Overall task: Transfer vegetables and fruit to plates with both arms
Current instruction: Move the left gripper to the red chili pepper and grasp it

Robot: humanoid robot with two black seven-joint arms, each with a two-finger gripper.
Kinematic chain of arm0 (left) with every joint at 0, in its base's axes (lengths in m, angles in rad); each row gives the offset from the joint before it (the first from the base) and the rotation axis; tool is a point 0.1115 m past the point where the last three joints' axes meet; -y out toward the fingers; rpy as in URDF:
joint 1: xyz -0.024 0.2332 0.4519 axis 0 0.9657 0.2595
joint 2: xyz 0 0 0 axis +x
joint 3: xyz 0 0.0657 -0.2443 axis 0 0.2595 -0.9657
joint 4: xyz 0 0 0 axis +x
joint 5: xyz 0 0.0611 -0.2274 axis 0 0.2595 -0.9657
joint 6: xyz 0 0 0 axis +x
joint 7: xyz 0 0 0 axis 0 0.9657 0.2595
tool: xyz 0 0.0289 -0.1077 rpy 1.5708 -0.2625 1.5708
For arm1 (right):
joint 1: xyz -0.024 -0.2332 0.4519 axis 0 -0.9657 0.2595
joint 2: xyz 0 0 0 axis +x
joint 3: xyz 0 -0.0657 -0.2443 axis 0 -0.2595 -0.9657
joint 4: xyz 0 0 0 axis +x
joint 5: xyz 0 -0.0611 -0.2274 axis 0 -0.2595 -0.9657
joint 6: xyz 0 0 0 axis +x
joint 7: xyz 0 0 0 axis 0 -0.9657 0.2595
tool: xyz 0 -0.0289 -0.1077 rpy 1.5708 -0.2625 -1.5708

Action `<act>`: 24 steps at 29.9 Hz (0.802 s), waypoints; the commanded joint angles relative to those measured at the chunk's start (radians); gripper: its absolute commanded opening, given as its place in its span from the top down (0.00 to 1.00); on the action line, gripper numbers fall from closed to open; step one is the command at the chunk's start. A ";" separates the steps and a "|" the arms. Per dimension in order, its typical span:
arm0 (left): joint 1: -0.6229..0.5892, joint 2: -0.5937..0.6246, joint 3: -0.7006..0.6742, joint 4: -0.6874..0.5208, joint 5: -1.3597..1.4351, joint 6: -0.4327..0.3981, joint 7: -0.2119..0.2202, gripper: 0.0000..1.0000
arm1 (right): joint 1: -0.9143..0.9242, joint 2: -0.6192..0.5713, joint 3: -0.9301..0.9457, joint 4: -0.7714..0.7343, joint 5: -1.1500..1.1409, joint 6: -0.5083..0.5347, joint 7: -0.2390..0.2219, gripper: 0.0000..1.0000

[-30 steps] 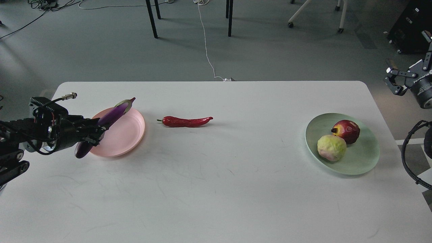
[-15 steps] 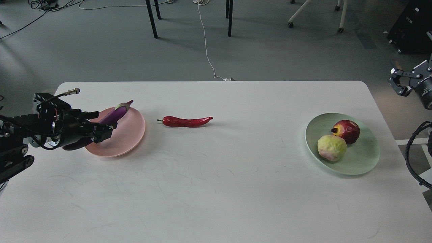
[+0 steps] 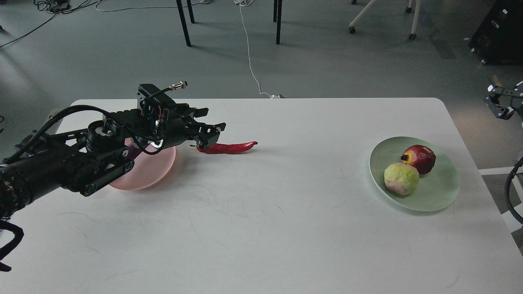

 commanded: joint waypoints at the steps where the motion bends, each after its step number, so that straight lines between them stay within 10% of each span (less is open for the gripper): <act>1: 0.002 -0.060 0.097 0.054 0.017 0.042 -0.005 0.37 | -0.013 -0.002 0.000 0.000 0.000 0.000 0.000 0.01; 24: 0.008 -0.236 0.312 0.442 -0.001 0.123 -0.075 0.43 | -0.015 -0.002 0.012 0.010 0.000 0.000 0.000 0.01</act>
